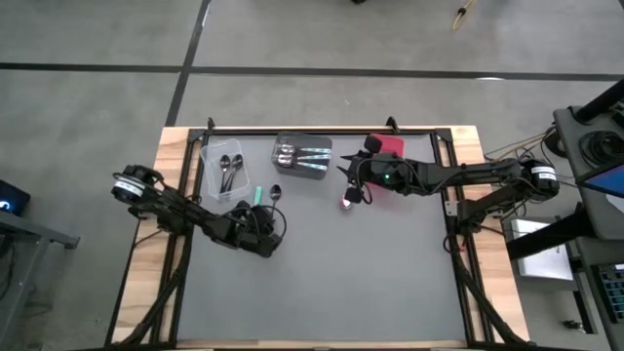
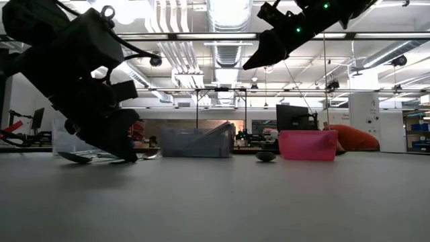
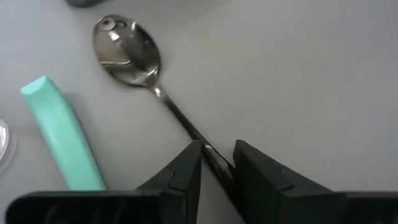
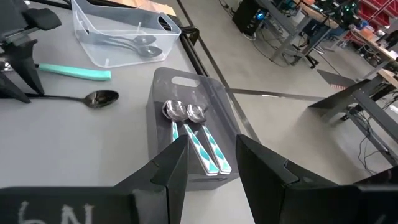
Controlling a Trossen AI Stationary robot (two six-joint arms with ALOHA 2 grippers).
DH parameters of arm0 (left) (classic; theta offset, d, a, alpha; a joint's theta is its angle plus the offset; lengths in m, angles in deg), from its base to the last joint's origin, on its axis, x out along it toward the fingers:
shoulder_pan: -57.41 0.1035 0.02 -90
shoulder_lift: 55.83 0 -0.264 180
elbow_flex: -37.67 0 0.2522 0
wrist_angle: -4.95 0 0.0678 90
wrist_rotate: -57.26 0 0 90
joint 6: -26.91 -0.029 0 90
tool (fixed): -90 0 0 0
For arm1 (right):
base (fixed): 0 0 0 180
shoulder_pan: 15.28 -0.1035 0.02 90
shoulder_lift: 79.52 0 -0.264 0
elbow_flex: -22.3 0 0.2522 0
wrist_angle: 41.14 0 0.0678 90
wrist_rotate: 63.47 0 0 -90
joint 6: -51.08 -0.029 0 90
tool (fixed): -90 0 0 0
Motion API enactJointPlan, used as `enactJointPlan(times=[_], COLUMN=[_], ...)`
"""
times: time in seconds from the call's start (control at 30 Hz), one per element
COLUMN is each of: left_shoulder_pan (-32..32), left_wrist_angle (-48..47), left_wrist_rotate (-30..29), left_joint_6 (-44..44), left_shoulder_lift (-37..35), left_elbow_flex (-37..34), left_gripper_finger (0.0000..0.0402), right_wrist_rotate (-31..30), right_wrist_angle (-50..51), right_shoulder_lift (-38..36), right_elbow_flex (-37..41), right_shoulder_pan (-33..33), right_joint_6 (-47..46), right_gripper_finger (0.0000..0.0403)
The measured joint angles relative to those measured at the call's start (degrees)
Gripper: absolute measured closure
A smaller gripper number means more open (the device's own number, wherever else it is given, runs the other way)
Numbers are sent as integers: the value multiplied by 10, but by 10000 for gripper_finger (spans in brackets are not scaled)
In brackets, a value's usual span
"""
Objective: Sort silverware by color (type)
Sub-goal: Put the black spoon into the transparent bin
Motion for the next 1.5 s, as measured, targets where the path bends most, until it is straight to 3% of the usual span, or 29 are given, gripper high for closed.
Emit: enactJointPlan(times=[0.17,0.4,0.93,1.1,1.5], left_shoulder_pan=[-1,-1,29,53,50], left_wrist_angle=[-23,-24,-32,-27,-15], left_wrist_rotate=[-5,-12,-62,-25,-19], left_joint_6=[29,26,11,10,32], left_shoulder_lift=[1,2,2,21,44], left_elbow_flex=[12,25,37,35,39], left_gripper_finger=[337,331,252,254,277], right_wrist_rotate=[0,0,0,0,0], right_wrist_angle=[0,0,0,0,0], right_shoulder_lift=[0,0,0,0,0], right_elbow_flex=[0,0,0,0,0], right_shoulder_pan=[0,0,0,0,0], right_joint_6=[0,0,0,0,0], right_gripper_finger=[278,278,278,278,278])
